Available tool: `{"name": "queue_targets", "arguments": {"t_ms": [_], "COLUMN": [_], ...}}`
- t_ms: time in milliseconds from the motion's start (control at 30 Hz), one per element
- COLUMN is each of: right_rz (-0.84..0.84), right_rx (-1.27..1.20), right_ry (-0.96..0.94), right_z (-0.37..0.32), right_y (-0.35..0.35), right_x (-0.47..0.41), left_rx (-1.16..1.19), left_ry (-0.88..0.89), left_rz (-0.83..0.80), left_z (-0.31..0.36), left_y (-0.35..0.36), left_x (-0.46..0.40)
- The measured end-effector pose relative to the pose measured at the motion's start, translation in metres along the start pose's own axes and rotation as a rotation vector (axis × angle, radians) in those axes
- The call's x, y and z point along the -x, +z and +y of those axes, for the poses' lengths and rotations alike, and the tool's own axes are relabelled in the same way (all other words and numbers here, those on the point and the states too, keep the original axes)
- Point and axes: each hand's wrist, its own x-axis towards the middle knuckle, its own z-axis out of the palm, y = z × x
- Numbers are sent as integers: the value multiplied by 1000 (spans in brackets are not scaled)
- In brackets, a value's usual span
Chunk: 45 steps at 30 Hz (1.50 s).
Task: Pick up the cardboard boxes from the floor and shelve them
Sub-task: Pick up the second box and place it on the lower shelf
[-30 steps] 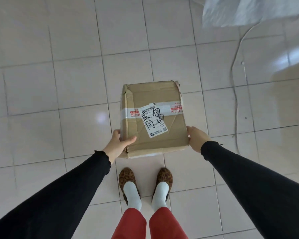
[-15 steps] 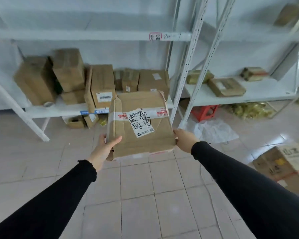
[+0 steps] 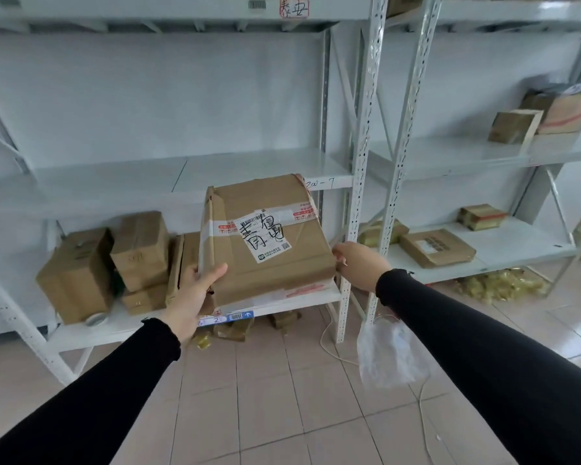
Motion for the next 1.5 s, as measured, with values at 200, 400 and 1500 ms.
{"name": "queue_targets", "arguments": {"t_ms": [200,400,1500], "right_rz": [-29,8,85], "right_rx": [-9,37,-52], "right_ry": [2,-51,-81], "right_z": [13,7,85], "right_y": [3,8,31], "right_x": [-79,-161,-528], "left_rx": [-1,25,-145], "left_ry": [18,22,-25], "left_rz": [53,57,9], "left_z": [24,53,155], "left_y": [0,-30,37], "left_x": [-67,-157,-538]}}
